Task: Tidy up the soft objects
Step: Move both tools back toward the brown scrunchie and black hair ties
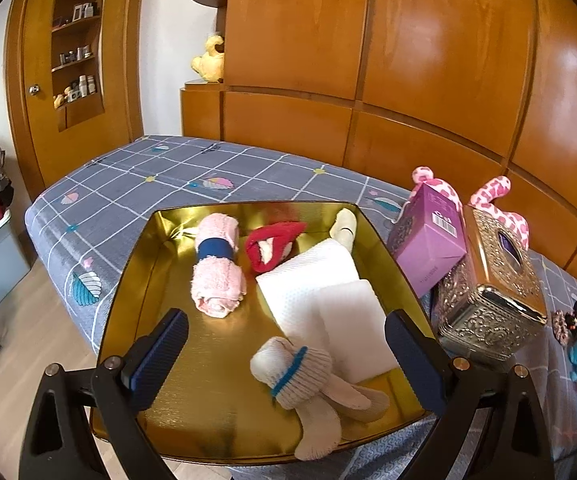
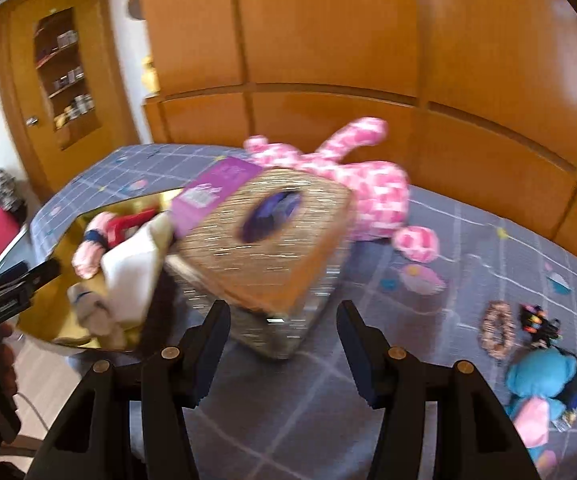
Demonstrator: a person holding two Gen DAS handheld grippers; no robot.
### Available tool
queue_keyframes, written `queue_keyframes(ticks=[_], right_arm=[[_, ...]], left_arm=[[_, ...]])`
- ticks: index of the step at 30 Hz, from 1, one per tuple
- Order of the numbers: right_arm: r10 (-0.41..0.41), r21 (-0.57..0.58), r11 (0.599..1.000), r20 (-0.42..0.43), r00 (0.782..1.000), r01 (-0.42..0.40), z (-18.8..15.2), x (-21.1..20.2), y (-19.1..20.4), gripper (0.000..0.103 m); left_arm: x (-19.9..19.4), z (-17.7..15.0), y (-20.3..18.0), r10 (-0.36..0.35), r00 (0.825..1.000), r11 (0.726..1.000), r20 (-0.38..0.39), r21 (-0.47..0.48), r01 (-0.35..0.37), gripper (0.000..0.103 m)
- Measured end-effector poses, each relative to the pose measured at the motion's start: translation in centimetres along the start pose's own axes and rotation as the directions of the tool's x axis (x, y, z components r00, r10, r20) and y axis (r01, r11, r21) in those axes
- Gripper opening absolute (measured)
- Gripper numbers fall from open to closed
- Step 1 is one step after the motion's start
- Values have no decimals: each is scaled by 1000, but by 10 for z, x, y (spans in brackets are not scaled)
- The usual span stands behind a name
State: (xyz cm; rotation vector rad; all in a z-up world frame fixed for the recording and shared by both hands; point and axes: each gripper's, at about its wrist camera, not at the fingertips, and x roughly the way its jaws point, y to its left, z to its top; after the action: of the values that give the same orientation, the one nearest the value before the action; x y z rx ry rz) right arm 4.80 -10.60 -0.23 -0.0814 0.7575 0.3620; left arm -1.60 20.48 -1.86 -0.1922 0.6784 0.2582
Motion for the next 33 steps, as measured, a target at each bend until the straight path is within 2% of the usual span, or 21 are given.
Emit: queue_keyframes(ticks=[6, 11, 12, 16, 18, 20, 22, 23, 25, 26, 27, 29, 33], right_arm=[[-132, 133, 983, 12, 991, 129, 3, -14, -70, 56], [-272, 270, 928, 14, 962, 258, -1, -29, -136, 56], [-298, 298, 912, 11, 955, 281, -2, -31, -149, 56], [-411, 436, 818, -11, 912, 374, -16, -43, -207, 56], [-466, 520, 750, -22, 884, 408, -28, -52, -237, 56], [-507, 633, 654, -41, 861, 415, -45, -63, -268, 56], [-524, 709, 578, -57, 850, 404, -61, -69, -286, 56], [-522, 742, 539, -77, 850, 399, -69, -70, -295, 56], [-483, 810, 482, -72, 873, 333, -81, -74, -309, 56], [-484, 819, 471, -69, 872, 326, -82, -75, -311, 56], [-490, 823, 466, -65, 869, 324, -84, -76, -312, 56], [-474, 834, 468, -42, 880, 291, -86, -78, -313, 56], [-434, 840, 473, -41, 900, 266, -86, -72, -314, 56]], left_arm=[[0, -5, -9, -20, 1000, 999, -9, 30, 20, 99], [-7, -5, -19, -71, 997, 995, 18, 66, 70, 99], [-12, -4, -22, -102, 994, 992, 28, 77, 99, 99], [-26, -3, -38, -227, 973, 968, 36, 123, 221, 99], [-32, -2, -54, -293, 956, 944, 20, 165, 286, 99], [-37, -2, -69, -328, 945, 925, 11, 206, 319, 99], [-40, -2, -91, -369, 929, 897, -15, 258, 360, 99], [-40, -3, -100, -379, 925, 887, -26, 275, 372, 99], [-37, -7, -122, -407, 911, 861, -66, 307, 406, 99], [-35, -9, -132, -417, 905, 849, -89, 317, 422, 99], [-31, -13, -145, -430, 895, 833, -123, 327, 445, 98], [-27, -19, -162, -439, 884, 815, -162, 342, 468, 94], [-20, -30, -206, -471, 847, 764, -245, 367, 531, 83]])
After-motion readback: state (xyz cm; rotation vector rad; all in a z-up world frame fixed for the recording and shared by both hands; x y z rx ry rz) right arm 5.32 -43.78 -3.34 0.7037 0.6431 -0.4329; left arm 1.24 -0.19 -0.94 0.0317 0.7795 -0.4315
